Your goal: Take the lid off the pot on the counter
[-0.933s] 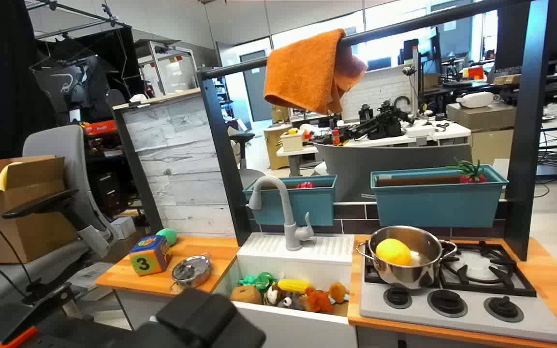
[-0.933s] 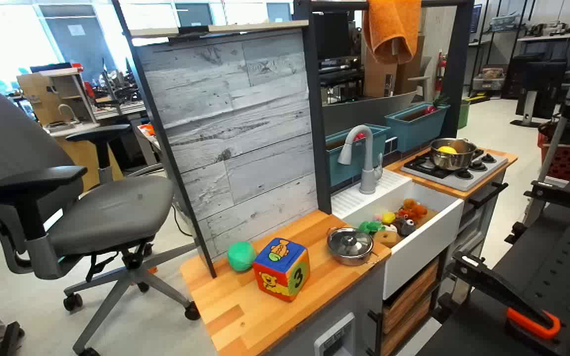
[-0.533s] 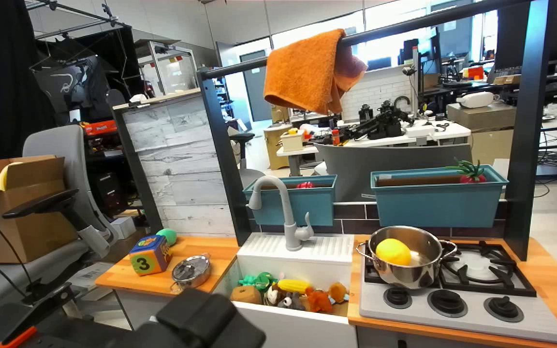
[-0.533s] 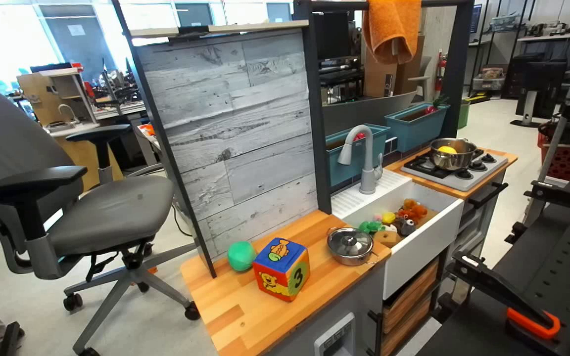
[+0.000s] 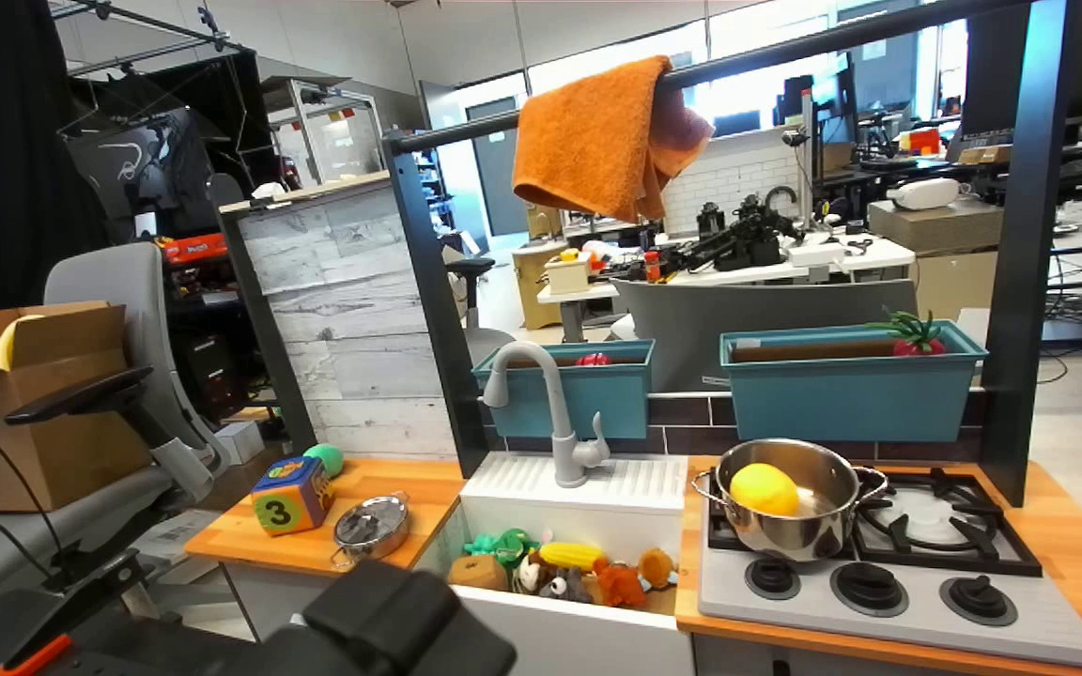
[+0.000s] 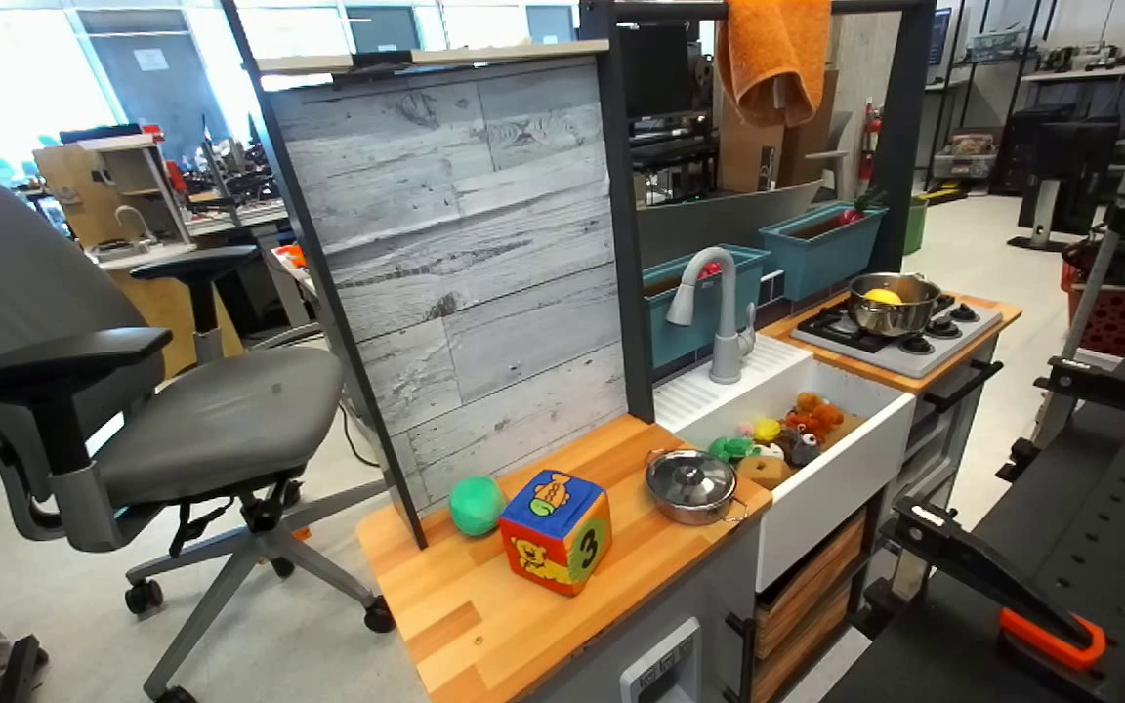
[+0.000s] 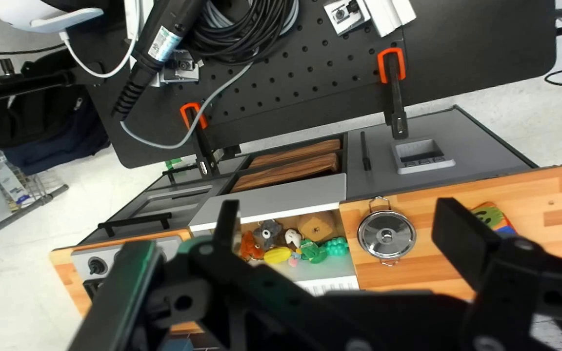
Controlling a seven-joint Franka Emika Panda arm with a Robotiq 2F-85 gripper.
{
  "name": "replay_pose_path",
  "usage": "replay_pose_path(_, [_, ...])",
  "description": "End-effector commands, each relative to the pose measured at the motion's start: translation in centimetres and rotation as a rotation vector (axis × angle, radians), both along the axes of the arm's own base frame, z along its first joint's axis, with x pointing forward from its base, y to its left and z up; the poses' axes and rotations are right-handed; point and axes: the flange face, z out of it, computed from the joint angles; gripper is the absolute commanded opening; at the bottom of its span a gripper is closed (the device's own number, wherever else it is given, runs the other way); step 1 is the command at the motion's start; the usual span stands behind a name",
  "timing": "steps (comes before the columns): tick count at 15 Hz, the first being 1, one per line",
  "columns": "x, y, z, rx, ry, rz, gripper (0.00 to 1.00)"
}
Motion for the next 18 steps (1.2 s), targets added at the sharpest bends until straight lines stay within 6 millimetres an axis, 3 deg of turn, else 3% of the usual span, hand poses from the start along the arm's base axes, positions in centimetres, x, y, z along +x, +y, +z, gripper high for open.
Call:
replay_pose_path(1, [4.0, -3.3, -0.4, 0.079, 0.016, 0.021, 1.0])
replay_pose_path(5, [9.5, -7.4, -3.0, 0.217, -0.001, 0.063, 1.0])
replay_pose_path(8, [13.6, -8.9, -6.4, 0.282, 0.023, 0.085, 1.0])
replay_pose_path(13, [18.8, -7.9, -12.4, 0.323, 0.067, 0.111, 1.0])
replay_pose_path(18, [21.6, -5.5, -17.4, 0.31, 0.125, 0.124, 1.0])
